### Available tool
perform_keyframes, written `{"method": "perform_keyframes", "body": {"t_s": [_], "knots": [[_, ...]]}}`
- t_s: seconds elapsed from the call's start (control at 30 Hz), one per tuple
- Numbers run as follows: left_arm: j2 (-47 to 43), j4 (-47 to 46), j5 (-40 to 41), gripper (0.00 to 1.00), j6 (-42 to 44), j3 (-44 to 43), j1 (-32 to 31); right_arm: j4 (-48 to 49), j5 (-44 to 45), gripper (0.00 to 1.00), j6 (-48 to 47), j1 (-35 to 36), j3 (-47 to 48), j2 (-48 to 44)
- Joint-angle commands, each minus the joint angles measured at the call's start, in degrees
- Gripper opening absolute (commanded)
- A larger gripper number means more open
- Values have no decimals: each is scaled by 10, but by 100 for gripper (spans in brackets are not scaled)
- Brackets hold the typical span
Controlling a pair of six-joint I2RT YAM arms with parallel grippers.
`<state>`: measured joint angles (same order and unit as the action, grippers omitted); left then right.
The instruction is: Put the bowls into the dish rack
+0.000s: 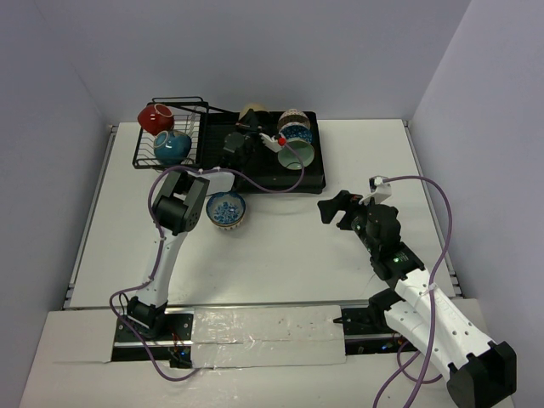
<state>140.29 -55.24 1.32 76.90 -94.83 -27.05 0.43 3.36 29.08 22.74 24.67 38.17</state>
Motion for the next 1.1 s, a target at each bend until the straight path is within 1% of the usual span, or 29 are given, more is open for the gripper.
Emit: {"method": "perform_keyframes", "body": {"t_s": [0.0,0.27,0.5,0.67,0.83,0.9,0.97,1.07], "knots": [[4,44,-9,1,33,13,-8,26,-5,96,-5,5,-4,-6],[9,49,0,2,27,18,-15,27,-6,96,-4,6,-7,-7],[7,56,55,3,7,23,-24,29,-7,97,-4,5,-8,-9],[5,64,102,2,-27,14,-26,28,-6,97,-4,5,-8,-12],[5,90,116,2,-43,4,-29,27,-5,97,-5,5,-7,-12],[4,87,114,2,-50,7,-30,27,-5,97,-5,5,-7,-12],[3,74,112,3,-49,10,-31,26,-5,97,-5,5,-6,-11],[2,56,103,12,-45,18,-32,27,-6,96,-5,5,-6,-11]]}}
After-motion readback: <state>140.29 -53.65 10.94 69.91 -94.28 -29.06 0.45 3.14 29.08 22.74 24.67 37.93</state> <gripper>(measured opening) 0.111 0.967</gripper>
